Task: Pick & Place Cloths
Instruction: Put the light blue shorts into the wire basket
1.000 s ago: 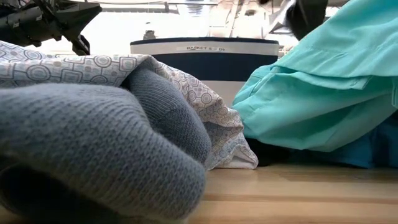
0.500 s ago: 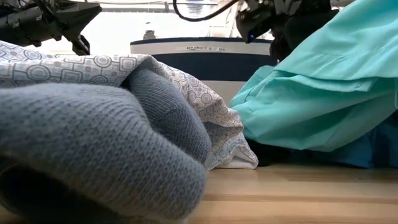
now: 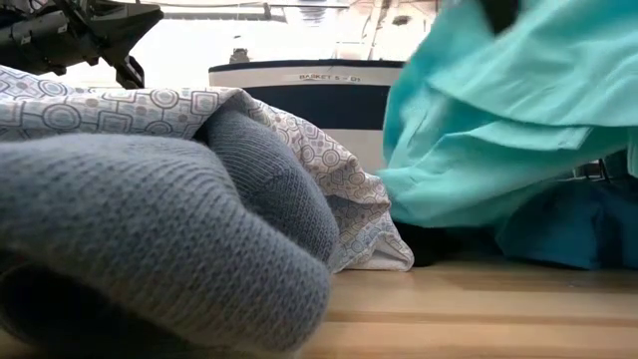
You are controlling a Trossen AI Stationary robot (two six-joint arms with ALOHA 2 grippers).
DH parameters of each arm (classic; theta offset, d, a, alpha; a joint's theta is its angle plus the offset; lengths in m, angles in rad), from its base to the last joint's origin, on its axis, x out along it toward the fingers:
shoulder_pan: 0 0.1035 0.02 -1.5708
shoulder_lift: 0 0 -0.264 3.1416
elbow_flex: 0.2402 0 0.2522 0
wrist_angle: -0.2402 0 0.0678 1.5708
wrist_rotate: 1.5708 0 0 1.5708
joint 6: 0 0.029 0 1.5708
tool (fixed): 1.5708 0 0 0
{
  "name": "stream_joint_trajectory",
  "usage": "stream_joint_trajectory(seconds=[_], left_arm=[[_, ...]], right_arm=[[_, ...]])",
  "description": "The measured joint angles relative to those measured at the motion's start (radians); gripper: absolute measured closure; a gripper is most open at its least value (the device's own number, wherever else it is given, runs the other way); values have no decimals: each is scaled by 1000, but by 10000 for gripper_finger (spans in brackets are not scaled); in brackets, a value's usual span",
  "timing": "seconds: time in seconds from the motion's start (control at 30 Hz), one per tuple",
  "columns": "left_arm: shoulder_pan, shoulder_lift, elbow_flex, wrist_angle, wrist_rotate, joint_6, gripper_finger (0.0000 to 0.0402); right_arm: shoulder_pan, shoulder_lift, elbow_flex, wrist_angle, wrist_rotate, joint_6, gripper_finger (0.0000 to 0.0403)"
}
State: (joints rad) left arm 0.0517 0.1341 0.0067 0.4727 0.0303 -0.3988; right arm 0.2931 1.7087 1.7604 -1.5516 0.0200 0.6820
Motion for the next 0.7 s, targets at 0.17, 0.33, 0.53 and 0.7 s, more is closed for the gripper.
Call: stream_joint_trajectory(seconds=[0.17, 0.33, 0.53, 0.7], left_arm=[[0, 0, 0, 0, 0, 0, 399], [0, 5, 0, 1, 0, 1, 399], [0, 23, 0, 0, -3, 1, 399], [0, 43, 0, 0, -5, 1, 399]], right_arm=[[42, -180, 33, -25, 71, 260, 401], [108, -319, -4, -19, 80, 478, 402], [227, -411, -131, -20, -49, 688, 402], [364, -442, -269, -19, -222, 856, 402]])
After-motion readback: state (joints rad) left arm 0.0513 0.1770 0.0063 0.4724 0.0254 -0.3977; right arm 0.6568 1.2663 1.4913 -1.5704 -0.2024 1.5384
